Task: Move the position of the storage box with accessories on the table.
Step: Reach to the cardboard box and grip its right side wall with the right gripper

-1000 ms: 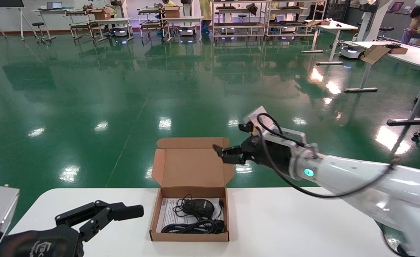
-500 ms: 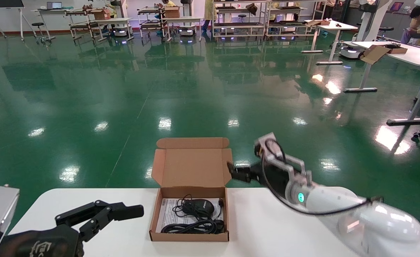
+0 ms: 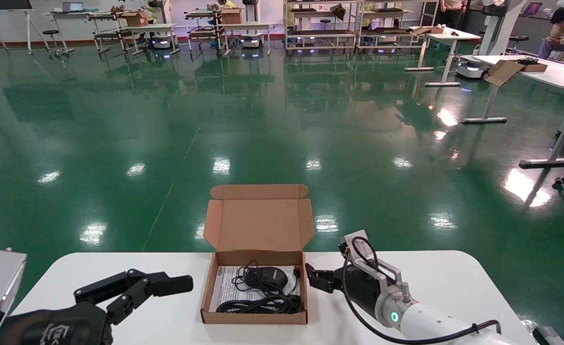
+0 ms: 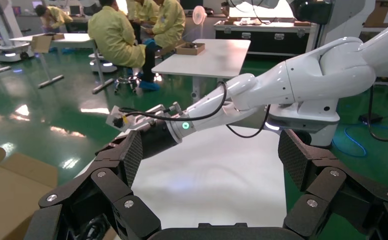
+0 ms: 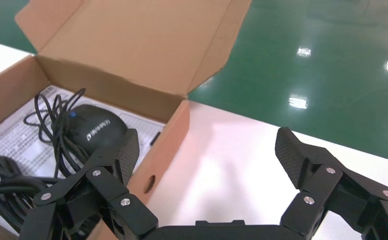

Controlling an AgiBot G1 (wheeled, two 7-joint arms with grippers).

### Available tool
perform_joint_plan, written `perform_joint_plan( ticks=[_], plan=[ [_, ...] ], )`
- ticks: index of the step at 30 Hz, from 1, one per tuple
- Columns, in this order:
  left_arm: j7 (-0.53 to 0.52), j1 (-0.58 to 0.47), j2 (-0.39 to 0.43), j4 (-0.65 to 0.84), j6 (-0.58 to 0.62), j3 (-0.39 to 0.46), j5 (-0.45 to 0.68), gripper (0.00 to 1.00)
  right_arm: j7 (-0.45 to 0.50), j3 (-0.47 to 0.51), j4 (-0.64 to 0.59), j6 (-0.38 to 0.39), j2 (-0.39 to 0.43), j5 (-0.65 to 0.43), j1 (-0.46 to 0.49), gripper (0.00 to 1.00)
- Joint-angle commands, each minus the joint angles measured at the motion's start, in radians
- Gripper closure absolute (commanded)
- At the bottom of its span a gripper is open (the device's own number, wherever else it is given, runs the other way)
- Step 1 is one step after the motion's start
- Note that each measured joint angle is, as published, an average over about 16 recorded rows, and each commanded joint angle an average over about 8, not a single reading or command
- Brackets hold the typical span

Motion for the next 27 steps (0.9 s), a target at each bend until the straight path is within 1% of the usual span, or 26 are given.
perform_joint_plan(
  ticks=[1,12,13,14,20,21,22,27],
  plan=[
    [0.0,0.0,0.0,0.0,0.0,0.0,0.0,0.0,0.018,-0.023,0.016,0.022,0.0,0.019,-0.012,0.0],
    [0.0,0.0,0.0,0.0,0.0,0.0,0.0,0.0,0.11,-0.187,0.095,0.119,0.001,0.108,-0.052,0.0],
    [0.0,0.0,0.0,0.0,0.0,0.0,0.0,0.0,0.116,-0.202,0.099,0.127,0.001,0.114,-0.053,0.02],
    [0.0,0.0,0.0,0.0,0.0,0.0,0.0,0.0,0.121,-0.215,0.103,0.134,0.002,0.12,-0.054,0.09],
    [0.0,0.0,0.0,0.0,0.0,0.0,0.0,0.0,0.143,-0.283,0.121,0.174,0.003,0.158,-0.054,0.84],
    [0.0,0.0,0.0,0.0,0.0,0.0,0.0,0.0,0.145,-0.293,0.123,0.18,0.003,0.165,-0.053,0.94],
    [0.0,0.0,0.0,0.0,0.0,0.0,0.0,0.0,0.148,-0.301,0.126,0.185,0.003,0.171,-0.053,1.0],
    [0.0,0.0,0.0,0.0,0.0,0.0,0.0,0.0,0.156,-0.338,0.136,0.206,0.004,0.203,-0.05,1.0]
  ],
)
